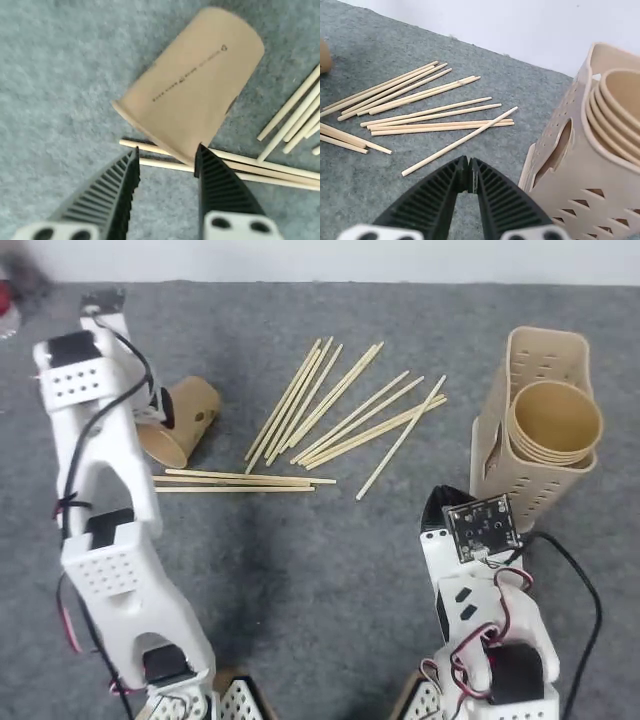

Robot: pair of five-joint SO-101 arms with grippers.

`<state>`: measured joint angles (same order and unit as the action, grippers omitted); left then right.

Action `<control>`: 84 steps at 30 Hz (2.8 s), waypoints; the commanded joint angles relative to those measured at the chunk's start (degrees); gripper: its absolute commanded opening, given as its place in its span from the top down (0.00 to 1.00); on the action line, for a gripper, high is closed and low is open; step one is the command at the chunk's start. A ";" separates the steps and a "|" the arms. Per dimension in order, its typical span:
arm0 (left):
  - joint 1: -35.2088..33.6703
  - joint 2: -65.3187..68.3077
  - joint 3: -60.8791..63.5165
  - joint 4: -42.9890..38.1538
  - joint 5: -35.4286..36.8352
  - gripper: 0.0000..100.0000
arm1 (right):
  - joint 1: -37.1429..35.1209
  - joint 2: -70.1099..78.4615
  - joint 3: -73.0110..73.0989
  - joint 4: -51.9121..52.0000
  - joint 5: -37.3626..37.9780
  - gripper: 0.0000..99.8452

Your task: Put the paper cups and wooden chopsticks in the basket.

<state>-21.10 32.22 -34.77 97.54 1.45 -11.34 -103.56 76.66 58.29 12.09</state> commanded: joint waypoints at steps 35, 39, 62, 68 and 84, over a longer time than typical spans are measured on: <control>10.99 -1.49 11.91 -27.69 16.79 0.99 | 0.57 -0.22 1.76 -1.80 0.53 0.99; 11.34 -4.75 8.48 -21.89 11.43 0.99 | 0.57 -0.22 1.76 -1.80 0.53 0.99; 34.46 -23.91 -23.69 3.08 -16.70 0.99 | 21.76 -0.22 -23.12 7.16 0.88 0.99; 41.32 -27.43 -25.54 3.08 -22.24 0.99 | 46.20 0.40 -21.01 -0.22 -2.81 0.99; 55.03 -25.32 -25.01 2.81 -25.23 0.99 | 76.62 -0.13 -2.29 -12.09 -7.21 0.99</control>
<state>32.70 7.16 -58.42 99.38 -23.16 61.01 -104.00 72.53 50.55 5.49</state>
